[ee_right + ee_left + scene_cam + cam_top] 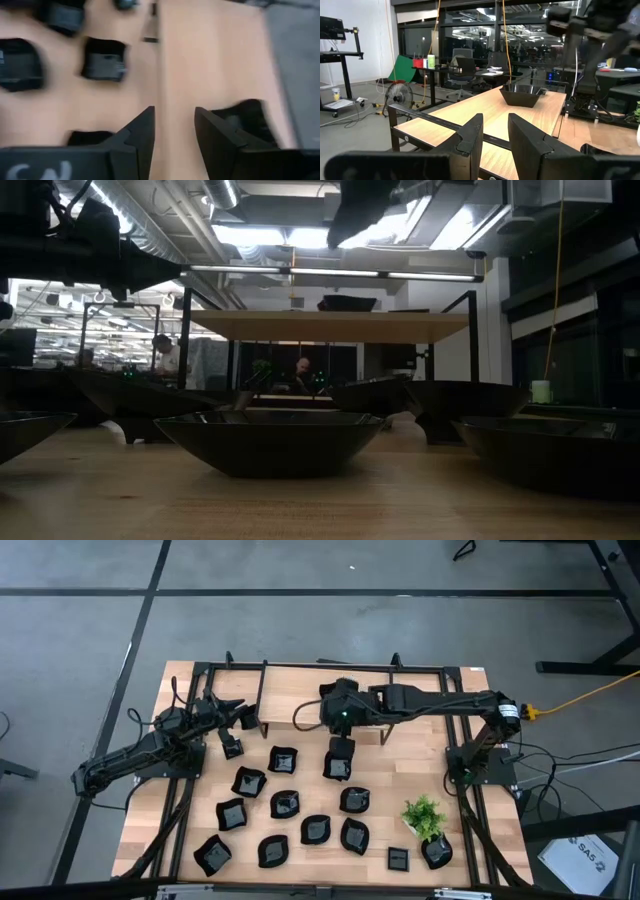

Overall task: Pick & Place Mini shaped plates
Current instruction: Put the leaf-shaped plate on the shelf

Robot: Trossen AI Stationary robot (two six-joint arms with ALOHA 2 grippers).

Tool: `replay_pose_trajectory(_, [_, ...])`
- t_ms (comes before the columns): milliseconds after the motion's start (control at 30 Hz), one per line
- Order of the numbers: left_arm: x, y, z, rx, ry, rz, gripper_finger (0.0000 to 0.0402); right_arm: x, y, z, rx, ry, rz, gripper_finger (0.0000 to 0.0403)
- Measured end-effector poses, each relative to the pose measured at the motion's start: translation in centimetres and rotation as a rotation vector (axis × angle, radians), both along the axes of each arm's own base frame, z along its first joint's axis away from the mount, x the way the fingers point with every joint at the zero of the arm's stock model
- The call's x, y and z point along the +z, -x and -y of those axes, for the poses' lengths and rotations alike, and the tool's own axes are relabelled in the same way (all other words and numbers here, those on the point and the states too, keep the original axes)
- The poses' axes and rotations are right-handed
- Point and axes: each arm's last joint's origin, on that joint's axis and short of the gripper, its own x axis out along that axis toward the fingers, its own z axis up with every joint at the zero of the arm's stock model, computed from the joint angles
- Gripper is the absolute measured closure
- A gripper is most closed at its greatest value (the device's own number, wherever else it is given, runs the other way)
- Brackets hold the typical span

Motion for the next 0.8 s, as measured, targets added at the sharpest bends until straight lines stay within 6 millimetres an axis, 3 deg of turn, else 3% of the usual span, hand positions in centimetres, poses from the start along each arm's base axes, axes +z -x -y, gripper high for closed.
replay_pose_trajectory(233, [0.0,0.0,0.0,0.0,0.0,0.0,0.0315,0.4,0.3,-3.9,0.079,-0.262,0.005,0.0265])
replay_pose_trajectory(533, [0.0,0.0,0.0,0.0,0.0,0.0,0.0315,0.1,1.7,-9.7,0.183,-0.607,-0.122,0.0265])
replay_pose_trajectory(800, [0.0,0.0,0.0,0.0,0.0,0.0,0.0315,-0.5,4.2,-14.4,0.054,-0.761,-0.314,0.0265])
